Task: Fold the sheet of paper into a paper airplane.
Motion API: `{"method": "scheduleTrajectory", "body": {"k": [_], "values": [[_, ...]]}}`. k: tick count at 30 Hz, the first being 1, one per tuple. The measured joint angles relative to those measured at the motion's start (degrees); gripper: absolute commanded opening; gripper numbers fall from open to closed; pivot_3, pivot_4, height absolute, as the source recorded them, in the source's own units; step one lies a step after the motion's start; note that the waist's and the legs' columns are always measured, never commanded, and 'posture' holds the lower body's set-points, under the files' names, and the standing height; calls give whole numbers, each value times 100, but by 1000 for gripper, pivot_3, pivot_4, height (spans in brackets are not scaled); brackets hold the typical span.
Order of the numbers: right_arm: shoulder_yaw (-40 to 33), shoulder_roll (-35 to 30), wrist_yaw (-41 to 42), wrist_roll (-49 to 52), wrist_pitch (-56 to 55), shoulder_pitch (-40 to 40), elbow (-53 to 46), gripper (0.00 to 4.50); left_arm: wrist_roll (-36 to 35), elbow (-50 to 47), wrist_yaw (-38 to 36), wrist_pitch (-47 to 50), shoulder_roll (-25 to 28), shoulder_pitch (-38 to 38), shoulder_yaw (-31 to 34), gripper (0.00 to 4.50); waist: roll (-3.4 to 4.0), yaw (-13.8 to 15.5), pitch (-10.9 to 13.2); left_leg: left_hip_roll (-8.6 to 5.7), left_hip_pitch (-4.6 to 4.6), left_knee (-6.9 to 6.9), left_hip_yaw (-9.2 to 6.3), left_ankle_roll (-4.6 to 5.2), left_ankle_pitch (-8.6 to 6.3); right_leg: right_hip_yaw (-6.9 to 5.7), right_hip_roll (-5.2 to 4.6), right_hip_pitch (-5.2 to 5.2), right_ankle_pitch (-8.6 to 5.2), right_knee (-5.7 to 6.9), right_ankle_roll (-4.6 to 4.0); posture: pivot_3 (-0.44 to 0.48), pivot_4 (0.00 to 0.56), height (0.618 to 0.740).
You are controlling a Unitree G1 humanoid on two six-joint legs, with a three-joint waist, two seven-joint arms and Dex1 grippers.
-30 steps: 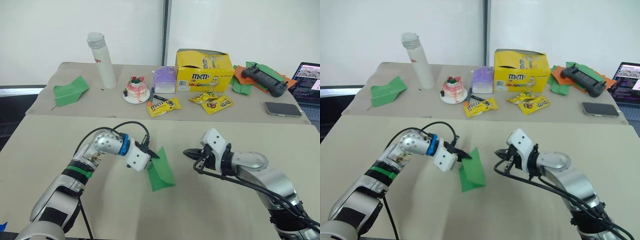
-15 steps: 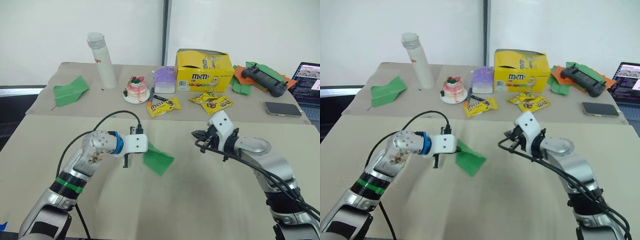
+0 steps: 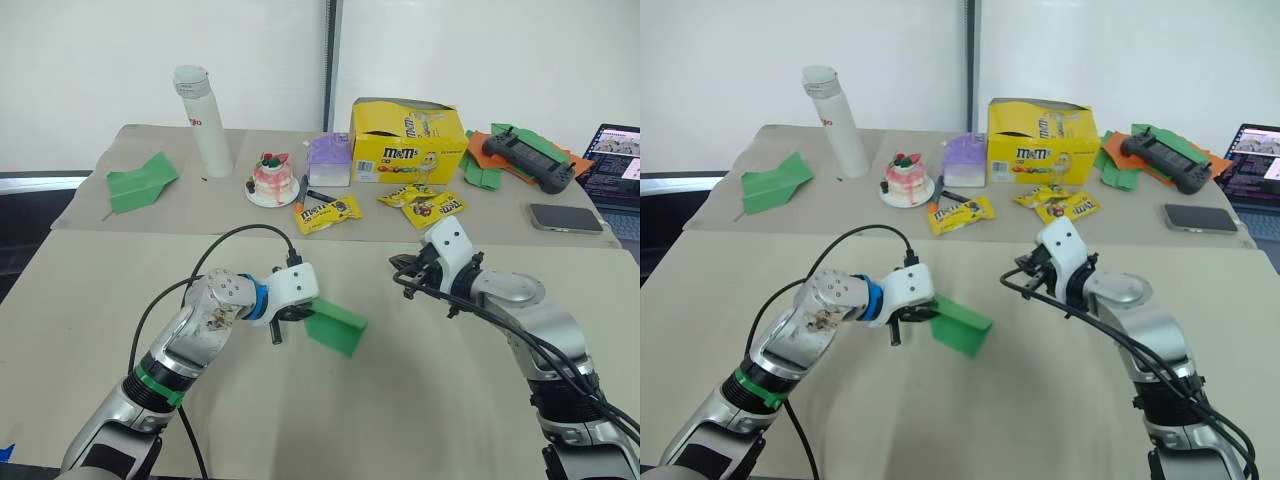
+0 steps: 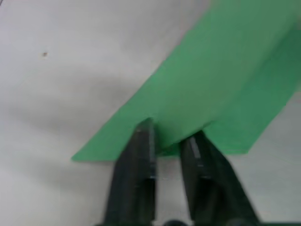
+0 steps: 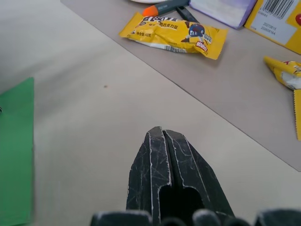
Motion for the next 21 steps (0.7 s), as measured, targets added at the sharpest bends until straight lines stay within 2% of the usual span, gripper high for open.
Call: {"method": "scheduleTrajectory", "body": {"k": [6,7,10,13,18,21], "values": [[-76,-173,549,159,-399,108,-104,0,-989,42,-567,-221,447,-58,617,4249,0,-2,0,1,1,-1,0,0,0,-1,0,0,0,-1,0,0,150,740],[-135,-226,765,289,-504,237,-232,0,-1245,142,-725,-354,496,-66,830,4463,0,-1,0,1,0,-1,0,0,0,-2,0,0,0,-2,0,0,150,740],[-137,-399,1375,622,-748,729,-755,0,-2017,408,-1253,-656,736,-6,1482,4463,0,0,0,3,-1,0,-1,1,0,-4,-1,1,0,-5,0,0,150,740],[24,-402,1572,716,-822,1000,-1047,0,-2558,679,-1447,-737,745,1,1870,4463,0,-3,0,1,2,5,-1,1,0,-4,-2,6,0,-3,0,0,150,740],[311,-211,1556,785,-830,1328,-1269,1597,-2690,1355,-1370,-1149,731,14,2106,4500,0,1,0,1,8,6,-1,0,0,-3,0,6,-1,7,0,0,150,740],[571,-200,1455,480,-1081,1428,-1287,2599,-2659,1706,-1169,-1415,617,4,2119,4500,0,5,0,-1,5,8,-1,0,0,-3,-2,4,-1,5,0,0,150,740]]}}
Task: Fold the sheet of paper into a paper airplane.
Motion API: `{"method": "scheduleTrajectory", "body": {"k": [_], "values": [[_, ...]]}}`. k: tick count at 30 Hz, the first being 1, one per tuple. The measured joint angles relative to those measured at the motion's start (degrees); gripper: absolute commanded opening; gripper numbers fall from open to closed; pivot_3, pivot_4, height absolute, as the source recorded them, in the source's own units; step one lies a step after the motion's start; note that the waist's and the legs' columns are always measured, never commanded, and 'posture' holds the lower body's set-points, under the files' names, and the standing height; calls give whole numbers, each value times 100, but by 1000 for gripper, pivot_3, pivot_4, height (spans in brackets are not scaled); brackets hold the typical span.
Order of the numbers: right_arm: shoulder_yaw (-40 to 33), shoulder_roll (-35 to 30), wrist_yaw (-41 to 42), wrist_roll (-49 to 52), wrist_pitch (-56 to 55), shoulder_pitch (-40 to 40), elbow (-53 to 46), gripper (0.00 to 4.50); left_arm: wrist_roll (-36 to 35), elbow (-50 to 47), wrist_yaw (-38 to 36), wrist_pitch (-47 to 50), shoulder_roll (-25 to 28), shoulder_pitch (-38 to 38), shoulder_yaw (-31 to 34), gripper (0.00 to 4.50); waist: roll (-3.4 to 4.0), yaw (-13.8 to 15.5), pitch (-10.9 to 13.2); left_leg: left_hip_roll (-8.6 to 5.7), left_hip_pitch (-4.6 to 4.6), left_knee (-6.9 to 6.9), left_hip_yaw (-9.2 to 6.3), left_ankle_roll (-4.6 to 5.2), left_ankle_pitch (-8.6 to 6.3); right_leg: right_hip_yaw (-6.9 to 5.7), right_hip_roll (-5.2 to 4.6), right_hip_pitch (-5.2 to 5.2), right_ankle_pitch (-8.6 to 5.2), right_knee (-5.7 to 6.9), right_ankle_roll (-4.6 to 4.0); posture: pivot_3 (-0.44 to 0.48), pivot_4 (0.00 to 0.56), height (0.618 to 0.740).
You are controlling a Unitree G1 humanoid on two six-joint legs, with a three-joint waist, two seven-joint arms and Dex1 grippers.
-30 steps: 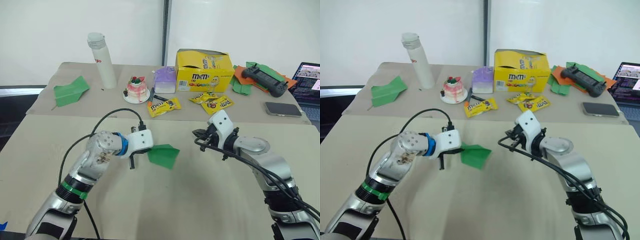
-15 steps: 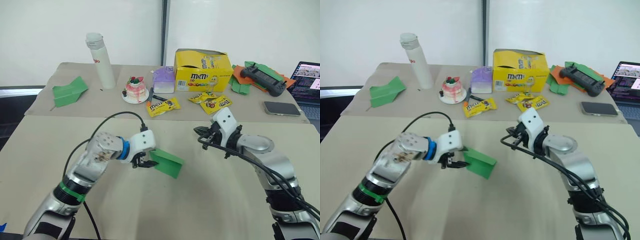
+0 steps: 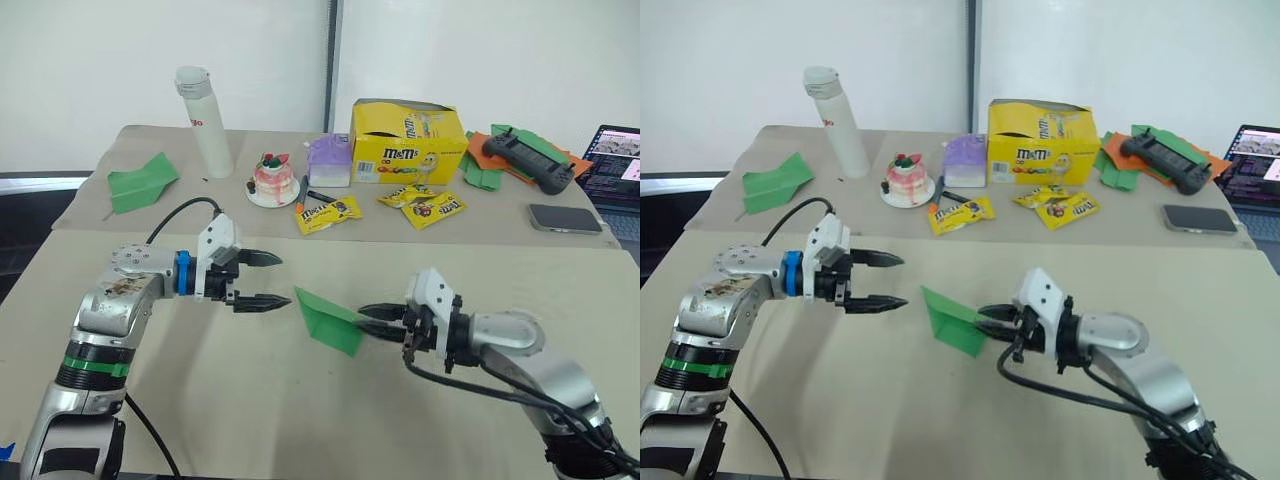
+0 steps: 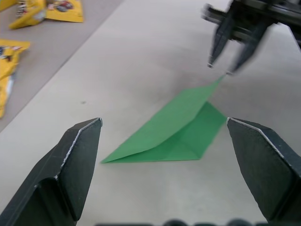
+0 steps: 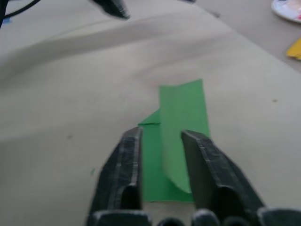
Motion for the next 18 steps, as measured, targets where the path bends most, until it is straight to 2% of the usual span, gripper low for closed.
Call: {"method": "scheduleTrajectory", "body": {"k": [6,9,14,18], "values": [[418,101,-156,-716,-649,161,291,2599,57,600,25,-417,-184,-224,-99,4500,-2,20,0,-1,0,4,0,-1,0,-2,1,2,0,1,0,0,150,740],[467,209,-240,-823,-755,201,466,1764,127,927,66,-701,-337,-397,-192,3632,-1,9,0,-4,0,6,0,-1,0,0,-1,2,0,2,0,0,150,740],[466,222,-235,-917,-953,203,563,78,228,1330,18,-1068,-415,-646,-288,2042,-1,-4,0,-3,0,5,0,0,0,-1,1,1,0,3,0,0,150,740],[480,262,-144,-935,-1266,209,627,0,228,1451,-236,-1215,-433,-698,-427,623,-1,-8,0,-3,0,5,-1,0,0,0,1,1,0,3,0,0,150,740]]}}
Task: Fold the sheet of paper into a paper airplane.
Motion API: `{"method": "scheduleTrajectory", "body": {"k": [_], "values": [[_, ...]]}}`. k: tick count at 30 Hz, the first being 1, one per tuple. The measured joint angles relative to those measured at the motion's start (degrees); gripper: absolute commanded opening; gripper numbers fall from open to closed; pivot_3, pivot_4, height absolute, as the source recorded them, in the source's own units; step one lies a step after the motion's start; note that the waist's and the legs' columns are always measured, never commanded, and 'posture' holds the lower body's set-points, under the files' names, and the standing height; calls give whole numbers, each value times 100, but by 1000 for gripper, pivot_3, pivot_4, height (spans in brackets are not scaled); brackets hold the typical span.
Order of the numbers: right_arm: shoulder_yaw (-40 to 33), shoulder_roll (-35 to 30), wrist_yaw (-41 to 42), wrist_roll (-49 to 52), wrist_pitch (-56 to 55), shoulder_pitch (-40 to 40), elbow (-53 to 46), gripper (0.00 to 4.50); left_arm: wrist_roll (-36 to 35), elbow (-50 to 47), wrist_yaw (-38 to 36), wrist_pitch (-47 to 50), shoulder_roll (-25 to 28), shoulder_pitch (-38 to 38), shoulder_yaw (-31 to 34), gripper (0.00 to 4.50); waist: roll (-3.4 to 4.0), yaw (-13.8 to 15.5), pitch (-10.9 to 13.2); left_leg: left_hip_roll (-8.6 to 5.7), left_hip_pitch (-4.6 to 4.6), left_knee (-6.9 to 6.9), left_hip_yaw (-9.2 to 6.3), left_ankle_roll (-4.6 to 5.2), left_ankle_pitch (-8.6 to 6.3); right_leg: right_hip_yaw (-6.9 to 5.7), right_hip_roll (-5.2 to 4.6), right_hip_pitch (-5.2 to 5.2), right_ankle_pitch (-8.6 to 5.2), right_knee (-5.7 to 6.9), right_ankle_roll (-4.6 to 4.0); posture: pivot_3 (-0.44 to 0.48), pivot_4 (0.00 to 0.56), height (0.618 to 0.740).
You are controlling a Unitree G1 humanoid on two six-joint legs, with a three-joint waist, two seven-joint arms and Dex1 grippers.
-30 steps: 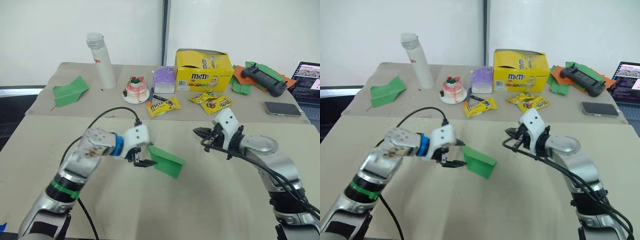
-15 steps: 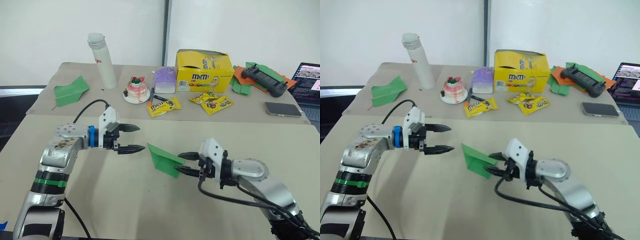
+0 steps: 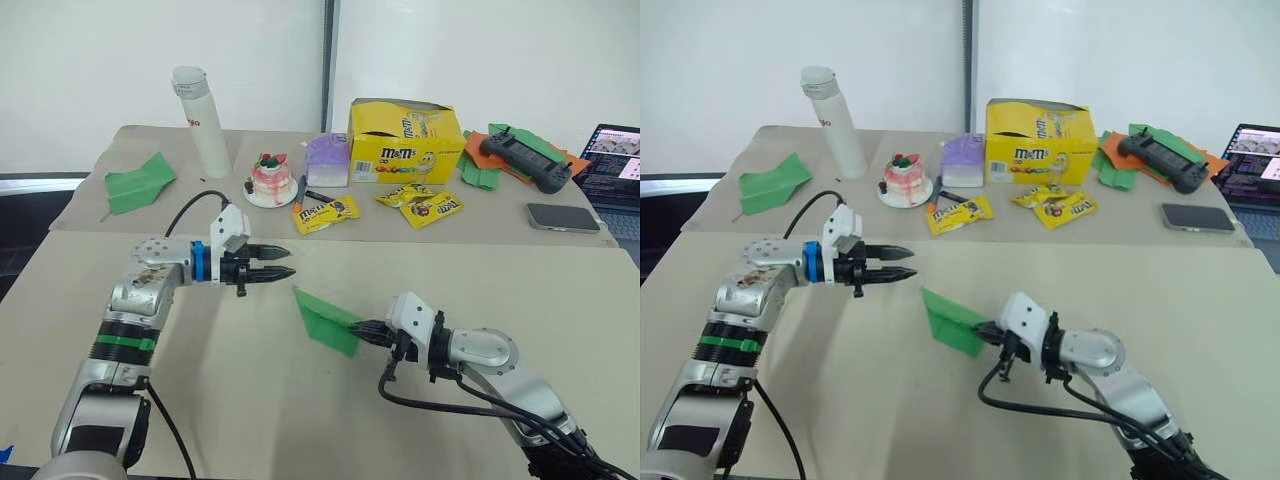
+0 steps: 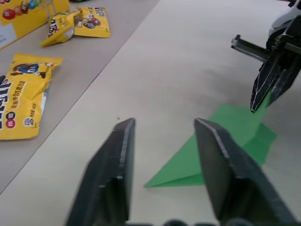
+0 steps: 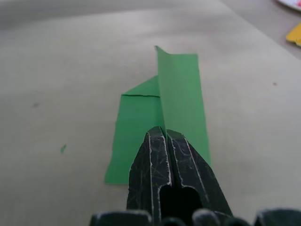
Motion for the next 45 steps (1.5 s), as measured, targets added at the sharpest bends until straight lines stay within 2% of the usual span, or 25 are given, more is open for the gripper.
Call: {"method": "scheduleTrajectory", "body": {"k": [2,6,10,15,19,23,27,30,33,45], "values": [[74,-35,143,-45,-264,-2,53,0,-8,20,-172,-1,1,-4,-50,43,0,0,0,0,0,0,0,0,0,0,0,0,0,0,0,0,150,740],[206,-450,809,-231,-1298,-27,451,0,-59,31,-661,49,56,11,-193,43,0,10,0,-2,0,1,1,0,0,0,-1,3,0,-2,0,0,150,740],[310,-546,1132,-395,-1951,-71,603,0,-57,-57,-866,111,70,129,-303,43,0,3,0,0,2,1,0,0,0,1,0,2,0,0,0,0,150,740],[341,-564,1255,-514,-2157,-87,694,0,9,-387,-848,124,33,653,-618,43,0,-1,0,1,2,1,0,0,0,2,0,2,0,1,0,0,150,740],[457,-542,1327,-513,-2115,-135,693,0,20,-720,-602,208,-204,937,-842,43,0,32,0,0,2,7,0,0,0,2,-2,6,0,2,0,0,150,740],[532,-532,1376,-505,-1964,-135,684,0,410,-656,-228,-6,-361,1205,-1220,43,0,25,0,0,4,8,0,0,0,3,0,6,0,4,0,0,150,740],[533,-530,1368,-457,-1776,-87,664,0,694,-609,-128,-748,-302,1286,-1349,43,2,30,-2,-1,24,7,1,1,0,5,-1,24,0,3,0,0,150,740],[534,-530,1383,-315,-1513,-31,615,0,694,-698,-62,-888,-294,1483,-1348,43,2,32,-2,0,59,0,1,4,-3,4,-1,64,-4,-10,0,0,150,740],[528,-530,1436,20,-1004,-21,605,0,694,-807,23,-945,-262,1635,-1347,43,3,36,-2,0,86,-8,1,6,-4,3,-1,95,-7,-23,-1,0,150,740],[336,-298,1569,1529,1383,-217,830,0,709,-1219,308,-997,-224,1978,-1366,43,6,49,-7,0,87,-8,1,7,-4,5,-2,95,-7,-22,-1,0,150,740]]}}
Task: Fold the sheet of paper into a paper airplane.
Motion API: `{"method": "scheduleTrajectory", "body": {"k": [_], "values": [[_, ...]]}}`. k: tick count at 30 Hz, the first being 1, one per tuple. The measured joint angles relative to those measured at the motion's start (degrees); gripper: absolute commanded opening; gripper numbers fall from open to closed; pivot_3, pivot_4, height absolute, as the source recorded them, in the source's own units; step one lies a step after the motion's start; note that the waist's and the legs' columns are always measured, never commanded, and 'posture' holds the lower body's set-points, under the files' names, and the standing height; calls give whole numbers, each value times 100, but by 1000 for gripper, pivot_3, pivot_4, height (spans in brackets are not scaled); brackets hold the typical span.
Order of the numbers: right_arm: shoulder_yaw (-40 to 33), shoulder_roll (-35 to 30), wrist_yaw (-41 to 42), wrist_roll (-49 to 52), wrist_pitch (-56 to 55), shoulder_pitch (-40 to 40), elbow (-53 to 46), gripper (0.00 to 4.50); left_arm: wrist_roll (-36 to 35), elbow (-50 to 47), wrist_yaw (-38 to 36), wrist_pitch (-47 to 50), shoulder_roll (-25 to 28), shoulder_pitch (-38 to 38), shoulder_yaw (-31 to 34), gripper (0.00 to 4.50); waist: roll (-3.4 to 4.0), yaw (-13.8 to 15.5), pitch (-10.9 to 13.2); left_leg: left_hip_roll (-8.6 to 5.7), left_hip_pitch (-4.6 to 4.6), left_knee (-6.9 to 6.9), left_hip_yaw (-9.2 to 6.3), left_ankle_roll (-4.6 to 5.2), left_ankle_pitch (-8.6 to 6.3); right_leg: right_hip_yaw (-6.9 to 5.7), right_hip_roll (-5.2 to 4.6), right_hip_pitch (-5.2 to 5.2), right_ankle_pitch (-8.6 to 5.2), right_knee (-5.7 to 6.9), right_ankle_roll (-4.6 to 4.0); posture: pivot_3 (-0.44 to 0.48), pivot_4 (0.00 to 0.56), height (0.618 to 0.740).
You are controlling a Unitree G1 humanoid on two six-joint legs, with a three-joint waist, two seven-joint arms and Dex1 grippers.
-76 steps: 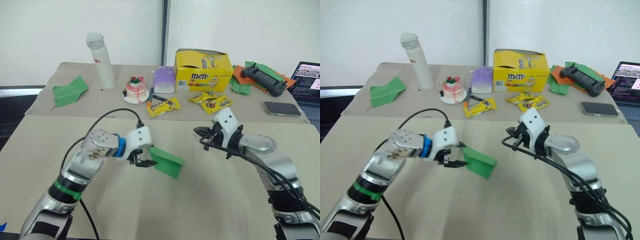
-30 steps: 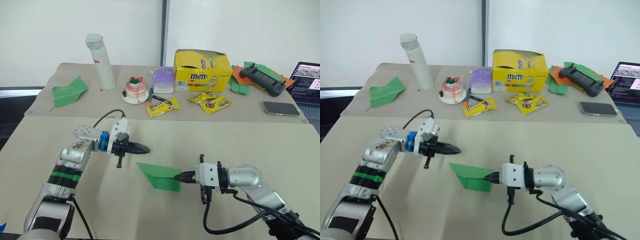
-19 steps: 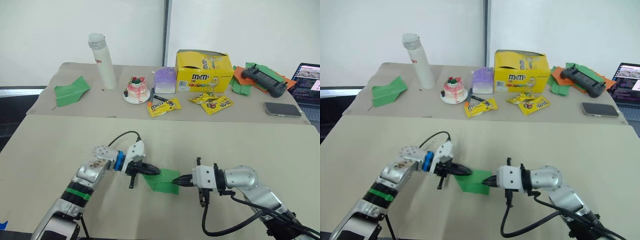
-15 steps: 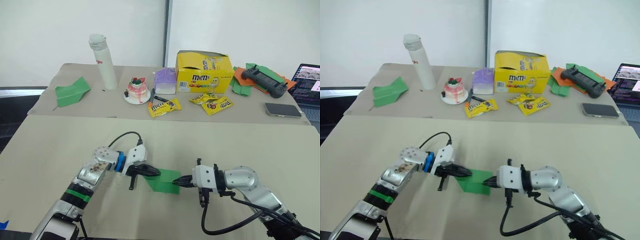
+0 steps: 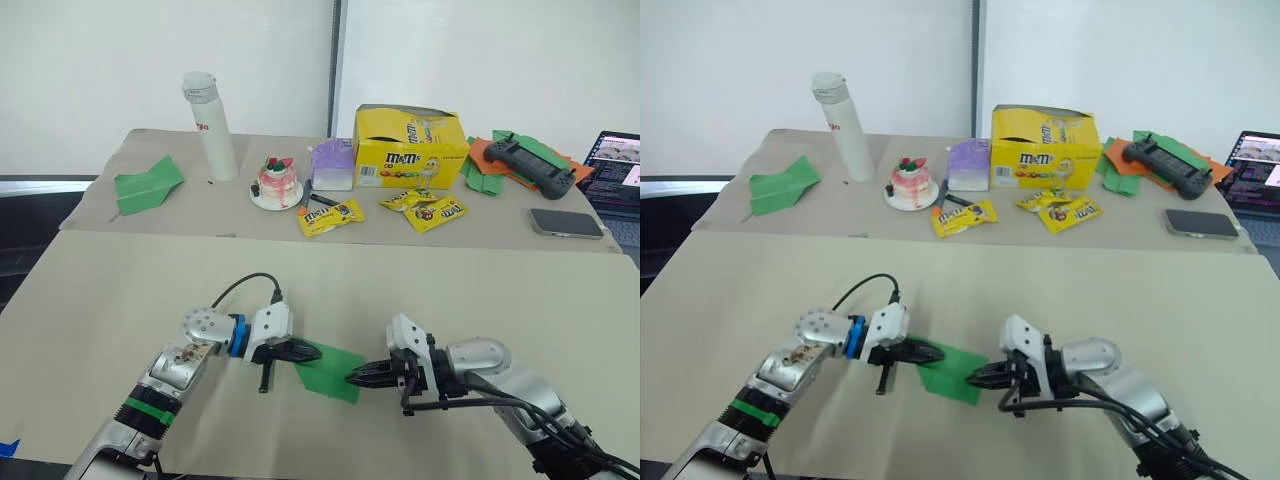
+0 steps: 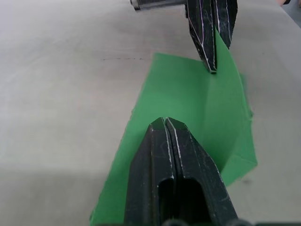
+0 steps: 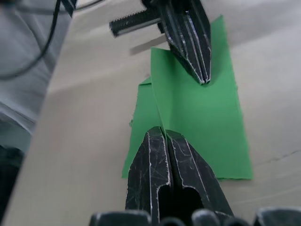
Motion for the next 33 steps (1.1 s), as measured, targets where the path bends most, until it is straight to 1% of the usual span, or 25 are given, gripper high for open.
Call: {"method": "scheduleTrajectory", "body": {"k": [7,13,18,23,33], "values": [[-248,251,-22,537,1068,-384,425,0,12,-35,133,8,6,81,-3,43,-24,-35,-36,4,28,-4,0,0,0,-1,3,22,0,2,-1,0,150,740],[-457,389,-114,825,1670,-526,604,0,-38,-34,207,132,-10,74,38,43,-63,-27,-65,5,42,-5,0,0,0,-2,3,34,-1,1,-2,0,150,740],[-422,373,-143,836,1844,-583,602,0,-302,-27,232,523,-74,64,175,43,-65,-29,-66,5,39,-6,0,0,0,-2,3,31,-2,1,-1,0,150,740],[-246,271,-196,789,1915,-668,551,0,-707,-117,306,920,-105,40,522,43,-67,-31,-67,6,38,-6,-1,-1,0,-2,3,29,-2,0,-1,0,150,740],[-62,152,-855,772,2378,-787,240,0,-772,-399,435,1050,-109,151,586,43,-100,4,-88,4,37,-5,-1,-1,-1,-2,-2,36,-2,-9,-1,0,150,740]]}}
